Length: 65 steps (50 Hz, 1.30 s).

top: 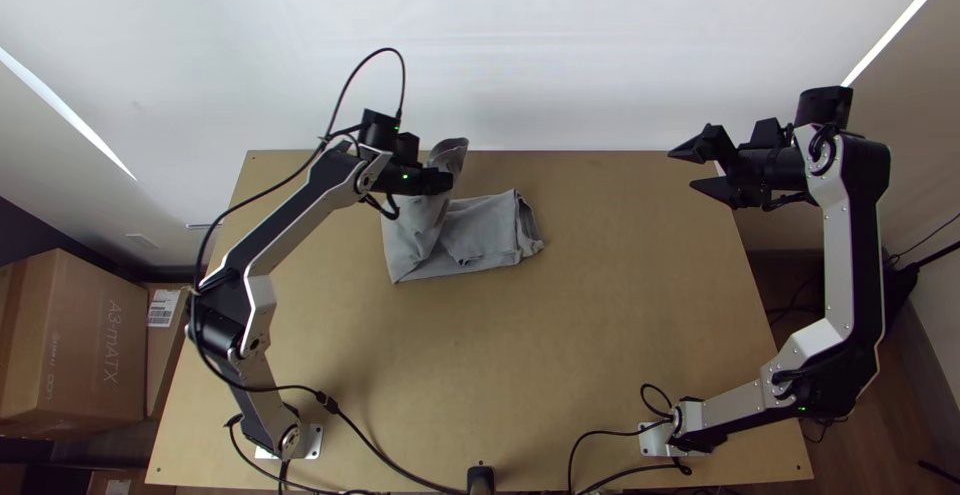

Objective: Fold the t-shirt

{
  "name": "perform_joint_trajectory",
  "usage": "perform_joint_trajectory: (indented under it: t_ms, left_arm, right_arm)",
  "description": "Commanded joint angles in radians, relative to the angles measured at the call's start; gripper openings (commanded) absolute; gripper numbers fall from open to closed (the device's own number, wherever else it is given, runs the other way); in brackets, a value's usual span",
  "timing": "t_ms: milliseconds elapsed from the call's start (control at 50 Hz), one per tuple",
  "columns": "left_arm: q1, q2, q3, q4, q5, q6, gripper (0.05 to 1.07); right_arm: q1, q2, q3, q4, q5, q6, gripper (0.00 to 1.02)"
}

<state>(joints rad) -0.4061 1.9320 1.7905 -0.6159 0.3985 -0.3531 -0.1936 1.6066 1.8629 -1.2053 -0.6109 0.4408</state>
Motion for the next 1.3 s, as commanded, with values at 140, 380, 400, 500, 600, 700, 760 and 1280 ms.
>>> perform_joint_trajectory:
  t_ms: [140, 380, 400, 500, 600, 700, 760, 1280]
  left_arm:
    - [-0.100, 0.151, 0.170, -0.025, -0.020, -0.030, 0.08]
    - [-0.211, 0.321, 0.314, -0.042, -0.032, -0.020, 0.08]
    - [-0.220, 0.343, 0.334, -0.044, -0.032, -0.020, 0.13]
    - [-0.252, 0.443, 0.478, -0.162, -0.027, -0.032, 0.91]
    - [-0.266, 0.421, 0.489, -0.125, -0.027, 0.000, 1.02]
    - [-0.252, 0.372, 0.489, -0.079, -0.029, 0.000, 1.02]
    - [-0.227, 0.329, 0.488, -0.054, -0.030, -0.007, 1.02]
    - [0.156, -0.120, 0.446, -0.077, -0.099, 0.019, 1.02]
  right_arm:
    - [-0.029, -0.053, -0.057, 0.018, -0.007, -0.007, 0.99]
    - [-0.027, -0.097, -0.174, 0.061, 0.000, -0.004, 0.99]
    - [-0.024, -0.102, -0.191, 0.064, 0.000, -0.002, 0.99]
    - [0.019, -0.123, -0.291, 0.110, 0.013, 0.003, 0.99]
    - [0.086, -0.132, -0.396, 0.178, 0.023, 0.007, 0.99]
    - [0.158, -0.106, -0.472, 0.248, 0.062, 0.007, 0.99]
    - [0.200, -0.071, -0.492, 0.277, 0.068, 0.007, 0.99]
    - [0.439, 0.331, -0.344, 0.440, 0.051, -0.002, 0.99]
